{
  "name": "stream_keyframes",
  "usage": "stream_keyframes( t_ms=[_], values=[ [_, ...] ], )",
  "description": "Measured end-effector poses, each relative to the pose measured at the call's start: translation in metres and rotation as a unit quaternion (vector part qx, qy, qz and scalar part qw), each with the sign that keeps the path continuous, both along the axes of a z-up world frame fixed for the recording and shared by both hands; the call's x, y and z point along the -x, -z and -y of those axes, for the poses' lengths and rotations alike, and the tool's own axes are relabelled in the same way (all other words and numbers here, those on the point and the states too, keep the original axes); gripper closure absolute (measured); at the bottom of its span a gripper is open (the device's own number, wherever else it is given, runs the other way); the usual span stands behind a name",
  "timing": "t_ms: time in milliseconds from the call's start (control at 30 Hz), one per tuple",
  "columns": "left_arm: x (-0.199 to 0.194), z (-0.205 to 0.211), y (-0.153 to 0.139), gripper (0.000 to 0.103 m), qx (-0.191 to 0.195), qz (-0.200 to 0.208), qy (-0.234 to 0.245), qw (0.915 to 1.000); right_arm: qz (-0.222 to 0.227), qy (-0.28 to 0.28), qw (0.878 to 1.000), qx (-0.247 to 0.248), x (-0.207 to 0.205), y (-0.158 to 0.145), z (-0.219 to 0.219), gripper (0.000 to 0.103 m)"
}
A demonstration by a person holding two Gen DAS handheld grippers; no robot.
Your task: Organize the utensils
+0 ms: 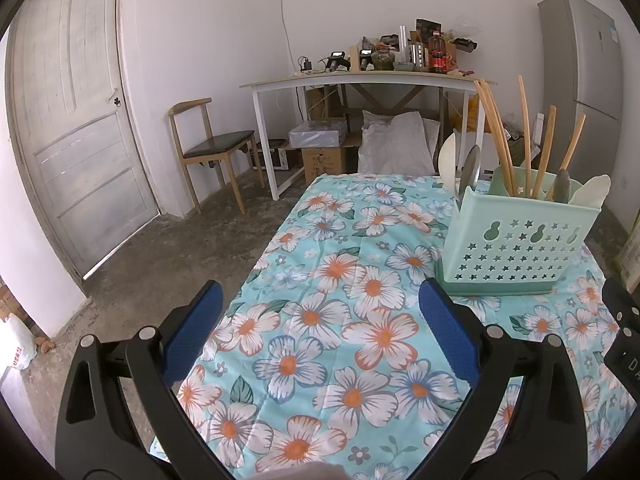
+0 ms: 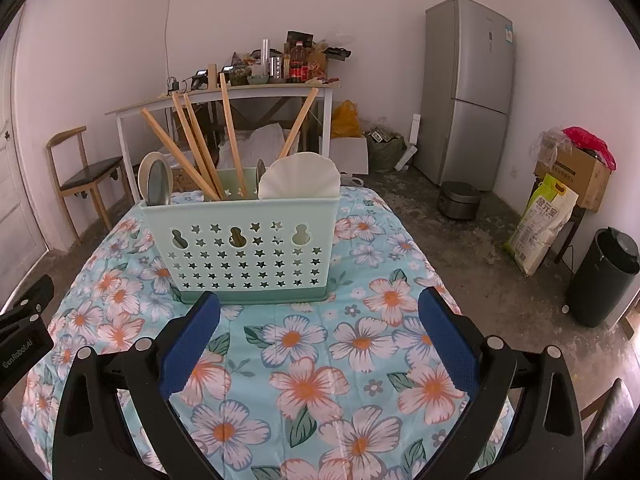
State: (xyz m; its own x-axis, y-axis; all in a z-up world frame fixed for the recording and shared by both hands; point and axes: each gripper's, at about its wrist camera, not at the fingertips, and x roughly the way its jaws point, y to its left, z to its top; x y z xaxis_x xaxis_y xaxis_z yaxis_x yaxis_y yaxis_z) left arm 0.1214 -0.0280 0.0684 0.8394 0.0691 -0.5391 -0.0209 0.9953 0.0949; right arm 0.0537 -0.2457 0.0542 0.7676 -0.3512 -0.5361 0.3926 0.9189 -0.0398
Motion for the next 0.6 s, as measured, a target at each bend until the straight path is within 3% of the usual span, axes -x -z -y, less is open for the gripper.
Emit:
stream_keyframes(
  t_ms=[600],
  values=[
    [0.0003,0.0001,-0.0010,0.008,0.001,0.001,0.000,1.0000,-0.001,0.000,1.000,-0.005,0.0008,0.0001,0.0014,0.007]
  ],
)
